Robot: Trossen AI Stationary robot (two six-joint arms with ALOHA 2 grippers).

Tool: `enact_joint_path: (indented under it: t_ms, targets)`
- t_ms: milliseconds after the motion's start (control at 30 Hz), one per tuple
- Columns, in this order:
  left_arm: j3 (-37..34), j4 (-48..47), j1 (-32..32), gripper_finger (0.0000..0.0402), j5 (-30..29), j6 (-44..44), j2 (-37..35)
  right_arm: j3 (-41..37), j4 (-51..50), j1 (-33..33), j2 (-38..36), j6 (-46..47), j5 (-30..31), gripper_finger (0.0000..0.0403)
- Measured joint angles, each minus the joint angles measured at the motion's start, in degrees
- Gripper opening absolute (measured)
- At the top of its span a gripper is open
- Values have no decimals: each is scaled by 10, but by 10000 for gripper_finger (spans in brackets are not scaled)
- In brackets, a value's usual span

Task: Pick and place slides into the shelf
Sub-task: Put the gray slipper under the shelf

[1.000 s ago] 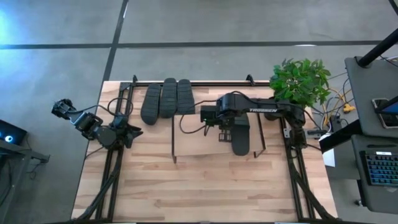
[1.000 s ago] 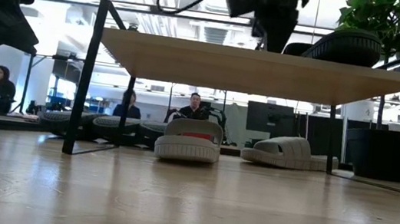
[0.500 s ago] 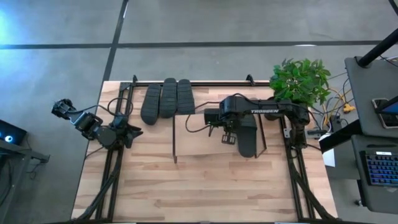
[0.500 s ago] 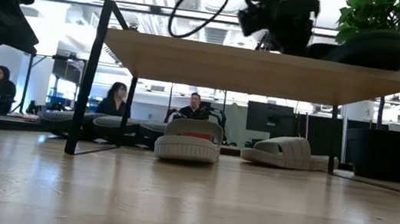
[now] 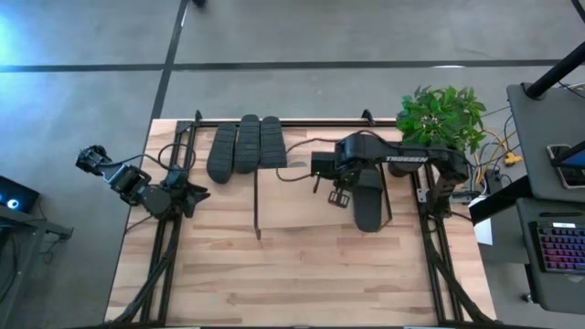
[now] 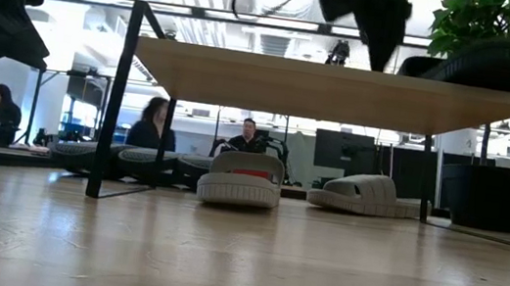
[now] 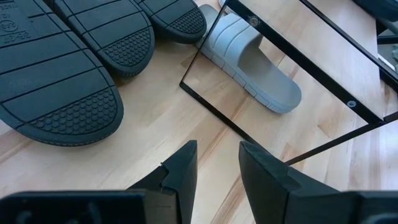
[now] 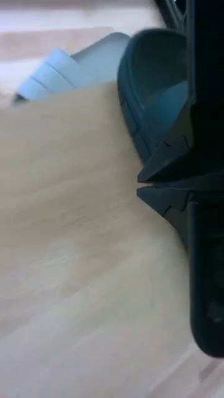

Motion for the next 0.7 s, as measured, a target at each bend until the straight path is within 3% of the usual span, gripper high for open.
enact_joint_path:
  t_ms: [233,333,600,700]
  targets:
    - [0,0,0,105,0,0,0,106,49,-29,23,102,35,13]
    - [0,0,0,105,0,0,0,143,46,-65,62,96,30,20]
    - [0,0,0,105,0,-3,0,284,-8,-128,189,-32,36,110]
    - [0,-1,0,105,0,-4,0,309,-1,-149,203,-55,40,144]
